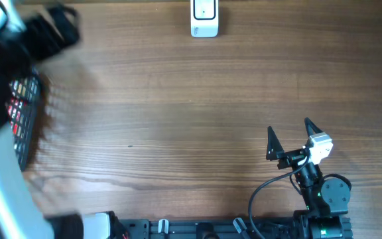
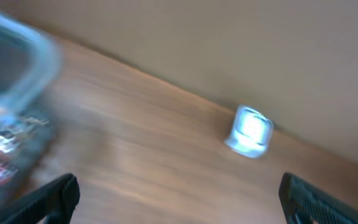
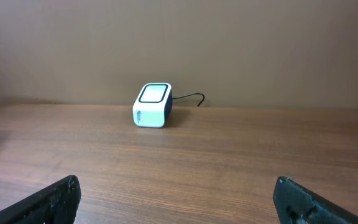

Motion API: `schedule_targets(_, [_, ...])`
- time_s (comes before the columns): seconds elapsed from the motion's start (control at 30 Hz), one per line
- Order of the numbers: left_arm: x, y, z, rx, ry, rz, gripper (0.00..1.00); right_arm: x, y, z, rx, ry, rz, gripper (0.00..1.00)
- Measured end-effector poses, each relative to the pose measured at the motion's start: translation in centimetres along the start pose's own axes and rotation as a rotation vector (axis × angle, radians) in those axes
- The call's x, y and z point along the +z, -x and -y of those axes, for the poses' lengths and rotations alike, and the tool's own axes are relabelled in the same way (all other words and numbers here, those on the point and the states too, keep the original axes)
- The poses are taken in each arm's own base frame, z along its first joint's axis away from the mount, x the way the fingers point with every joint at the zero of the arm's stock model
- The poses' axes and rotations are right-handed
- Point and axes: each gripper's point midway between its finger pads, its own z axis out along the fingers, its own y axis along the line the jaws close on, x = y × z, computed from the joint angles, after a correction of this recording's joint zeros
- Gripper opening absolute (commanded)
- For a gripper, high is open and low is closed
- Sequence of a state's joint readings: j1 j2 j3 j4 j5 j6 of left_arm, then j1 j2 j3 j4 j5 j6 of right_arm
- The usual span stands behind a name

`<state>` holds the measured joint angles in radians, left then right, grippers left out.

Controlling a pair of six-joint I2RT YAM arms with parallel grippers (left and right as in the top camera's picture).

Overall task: Scan the item barcode
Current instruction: 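Reach the left gripper into the grey basket toward the red snack bag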

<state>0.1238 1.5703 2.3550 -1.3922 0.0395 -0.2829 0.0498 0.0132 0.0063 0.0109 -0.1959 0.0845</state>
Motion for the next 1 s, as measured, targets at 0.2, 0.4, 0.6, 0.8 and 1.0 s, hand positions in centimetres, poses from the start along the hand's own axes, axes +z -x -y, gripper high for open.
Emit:
schedule_targets(0.2, [1.3, 5.3, -9.8, -0.163, 0.343, 0.12, 1.0, 0.0, 0.0, 0.0, 0.0, 0.0, 0.0, 1.0])
schedule_targets(0.4, [0.2, 6.6, -19.0, -0.309, 0.556, 0.175, 1.0, 0.0, 0.0, 0.0, 0.0, 0.0, 0.0, 1.0])
schedule_targets(0.6, [1.4, 5.1, -25.1, -0.418, 0.636, 0.097, 1.0, 0.0, 0.0, 0.0, 0.0, 0.0, 0.0, 1.0])
schedule_targets(0.8, [5.2, 0.4, -31.8, -0.53, 0.728, -0.117, 1.0, 0.0, 0.0, 0.0, 0.0, 0.0, 0.0, 1.0])
schedule_targets(1.0, [9.6, -4.5, -36.5, -0.638, 0.73, -0.303, 1.0, 0.0, 0.0, 0.0, 0.0, 0.0, 0.0, 1.0])
